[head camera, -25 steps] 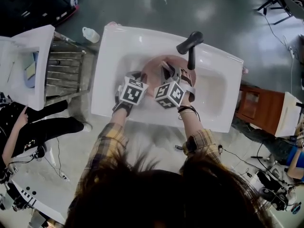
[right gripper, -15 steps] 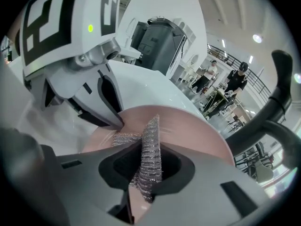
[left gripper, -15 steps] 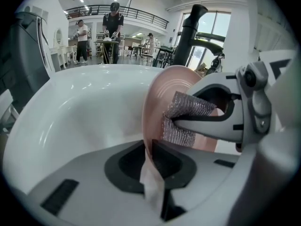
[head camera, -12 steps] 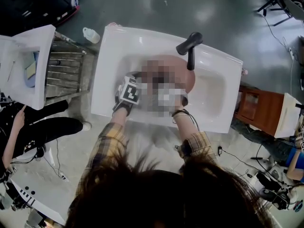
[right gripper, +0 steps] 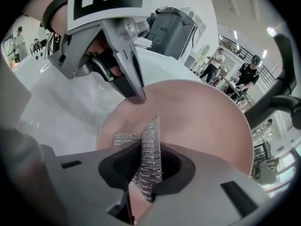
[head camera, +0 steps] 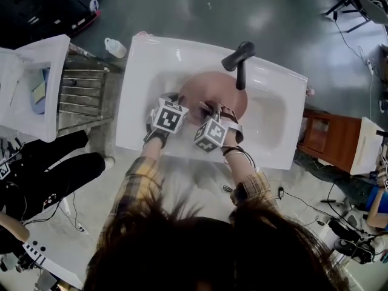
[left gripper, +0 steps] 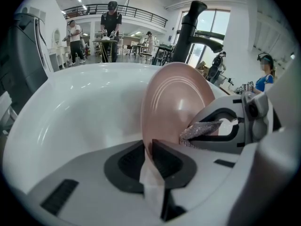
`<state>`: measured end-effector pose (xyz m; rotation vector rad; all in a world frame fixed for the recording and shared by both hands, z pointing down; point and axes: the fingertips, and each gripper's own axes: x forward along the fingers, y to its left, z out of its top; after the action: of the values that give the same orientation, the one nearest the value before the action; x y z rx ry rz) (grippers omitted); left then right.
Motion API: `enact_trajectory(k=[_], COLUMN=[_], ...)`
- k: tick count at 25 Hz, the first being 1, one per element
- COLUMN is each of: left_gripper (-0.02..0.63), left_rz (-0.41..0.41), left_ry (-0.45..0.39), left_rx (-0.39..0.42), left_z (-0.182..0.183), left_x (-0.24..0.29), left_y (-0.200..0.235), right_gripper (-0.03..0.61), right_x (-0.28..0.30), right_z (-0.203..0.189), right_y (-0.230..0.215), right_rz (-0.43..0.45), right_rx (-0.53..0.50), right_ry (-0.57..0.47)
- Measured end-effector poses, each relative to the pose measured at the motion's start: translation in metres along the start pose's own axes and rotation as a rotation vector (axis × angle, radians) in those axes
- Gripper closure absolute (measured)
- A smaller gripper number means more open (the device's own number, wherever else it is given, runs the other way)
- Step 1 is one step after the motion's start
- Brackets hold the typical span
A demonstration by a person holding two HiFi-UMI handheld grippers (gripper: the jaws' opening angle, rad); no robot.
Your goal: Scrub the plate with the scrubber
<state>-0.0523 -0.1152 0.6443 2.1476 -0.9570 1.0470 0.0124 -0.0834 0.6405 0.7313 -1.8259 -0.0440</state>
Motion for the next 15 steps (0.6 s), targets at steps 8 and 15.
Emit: enact_trajectory(k=[8, 15], left_gripper=[0.580, 0.578], left_rz=[-0.001, -0.010], left_ry=[0.002, -0.001], left_rx=[0.010, 0.032], left_z=[-0.001, 0.001], left_x=[0.000, -0.002], left_y=[0.002, -0.002], right_gripper=[0.499, 0.499], right_x=[-0.007, -0.018], right_z=[-0.024, -0.045], right_y=[-0.004, -0.023], right_rz=[0.002, -0.031], right_rx=[-0.017, -0.035], right_ry=[0.030, 0.043])
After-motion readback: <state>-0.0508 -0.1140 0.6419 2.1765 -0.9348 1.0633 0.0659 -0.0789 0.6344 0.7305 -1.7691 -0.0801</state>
